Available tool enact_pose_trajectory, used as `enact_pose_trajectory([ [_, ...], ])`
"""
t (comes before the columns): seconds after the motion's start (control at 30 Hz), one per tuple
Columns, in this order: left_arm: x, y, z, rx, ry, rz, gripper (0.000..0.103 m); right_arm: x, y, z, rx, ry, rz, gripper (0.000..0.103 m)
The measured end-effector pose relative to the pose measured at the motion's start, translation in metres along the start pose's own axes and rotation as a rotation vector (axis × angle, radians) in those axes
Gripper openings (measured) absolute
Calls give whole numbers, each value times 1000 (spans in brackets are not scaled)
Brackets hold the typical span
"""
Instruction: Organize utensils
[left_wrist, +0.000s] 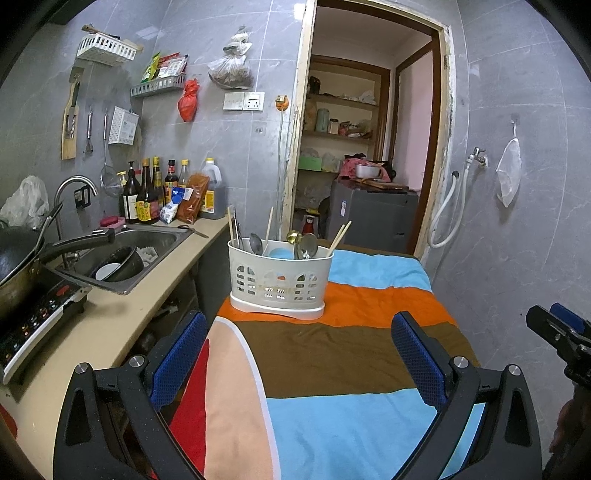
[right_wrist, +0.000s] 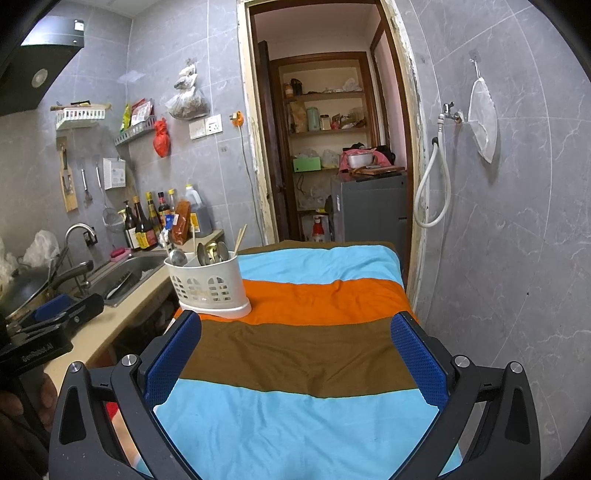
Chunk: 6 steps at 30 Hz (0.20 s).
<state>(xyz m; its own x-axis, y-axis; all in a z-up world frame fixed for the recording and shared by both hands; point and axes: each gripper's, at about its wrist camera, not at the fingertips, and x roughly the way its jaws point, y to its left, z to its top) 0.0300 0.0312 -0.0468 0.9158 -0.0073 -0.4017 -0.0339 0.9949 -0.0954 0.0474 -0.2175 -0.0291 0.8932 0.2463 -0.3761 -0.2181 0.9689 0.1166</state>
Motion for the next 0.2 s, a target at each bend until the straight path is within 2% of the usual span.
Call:
enact_pose_trajectory([
  [0.2,3,1,-2,1,11,0,98,3,2,-5,0,10,1,103],
])
